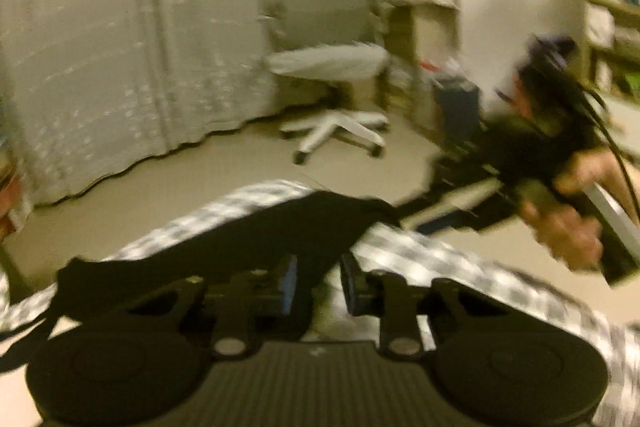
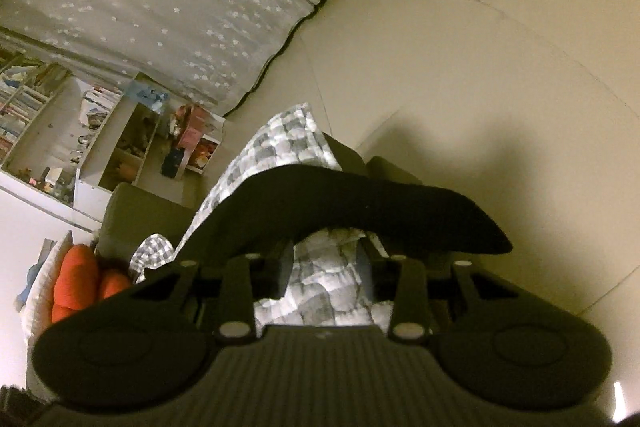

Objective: Fold clothes

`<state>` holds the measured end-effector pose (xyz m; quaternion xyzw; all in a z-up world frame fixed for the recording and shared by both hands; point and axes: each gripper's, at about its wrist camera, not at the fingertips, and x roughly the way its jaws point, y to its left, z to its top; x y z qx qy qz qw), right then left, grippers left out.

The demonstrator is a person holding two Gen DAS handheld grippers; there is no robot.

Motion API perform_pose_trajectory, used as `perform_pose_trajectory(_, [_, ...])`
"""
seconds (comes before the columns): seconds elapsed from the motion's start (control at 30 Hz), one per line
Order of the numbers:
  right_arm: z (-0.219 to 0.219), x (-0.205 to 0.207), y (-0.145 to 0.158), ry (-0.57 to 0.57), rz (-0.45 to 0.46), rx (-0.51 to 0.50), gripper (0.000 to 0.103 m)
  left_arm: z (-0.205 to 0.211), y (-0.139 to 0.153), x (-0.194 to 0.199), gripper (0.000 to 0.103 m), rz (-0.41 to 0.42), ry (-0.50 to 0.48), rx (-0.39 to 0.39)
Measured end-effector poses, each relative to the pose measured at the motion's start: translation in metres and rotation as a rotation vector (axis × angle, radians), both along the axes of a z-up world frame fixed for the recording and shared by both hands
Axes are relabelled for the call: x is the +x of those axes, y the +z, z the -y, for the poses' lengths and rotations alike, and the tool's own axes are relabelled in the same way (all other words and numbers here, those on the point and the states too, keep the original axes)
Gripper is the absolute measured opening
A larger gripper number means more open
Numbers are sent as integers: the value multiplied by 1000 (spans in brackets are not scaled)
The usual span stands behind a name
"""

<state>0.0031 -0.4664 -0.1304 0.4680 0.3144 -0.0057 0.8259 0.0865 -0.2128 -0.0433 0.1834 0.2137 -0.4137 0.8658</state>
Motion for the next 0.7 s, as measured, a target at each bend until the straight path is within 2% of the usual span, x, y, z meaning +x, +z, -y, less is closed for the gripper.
perform_pose_trajectory(0.1, [2, 3, -5, -23, 8, 40, 40, 14, -11, -3, 22, 7, -26, 72])
perform_pose_trajectory(0.17, [5, 4, -9, -41, 20, 75, 40, 18, -16, -1, 22, 11, -15, 90])
perform_pose_trajectory(0.47, [12, 15, -18, -111, 58, 193, 40, 16, -17, 16, 23, -38, 34, 51])
perform_pose_trajectory(0.53, [11, 16, -17, -135, 65, 196, 31, 17, -18, 23, 23, -65, 49, 34])
perform_pose_trajectory(0.57, [10, 16, -16, -147, 62, 185, 20, 18, -18, 26, 22, -79, 57, 26])
perform_pose_trajectory(0.6, [10, 15, -14, -156, 55, 172, 15, 18, -18, 29, 21, -95, 64, 19])
perform_pose_trajectory(0.63, [9, 14, -10, -162, 52, 159, 12, 20, -18, 32, 15, -113, 71, 15])
perform_pose_trajectory(0.67, [9, 11, -5, -171, 51, 146, 11, 21, -17, 34, 1, -131, 83, 11])
perform_pose_trajectory(0.7, [9, 8, 1, -181, 53, 125, 11, 21, -15, 36, 1, -148, 99, 3])
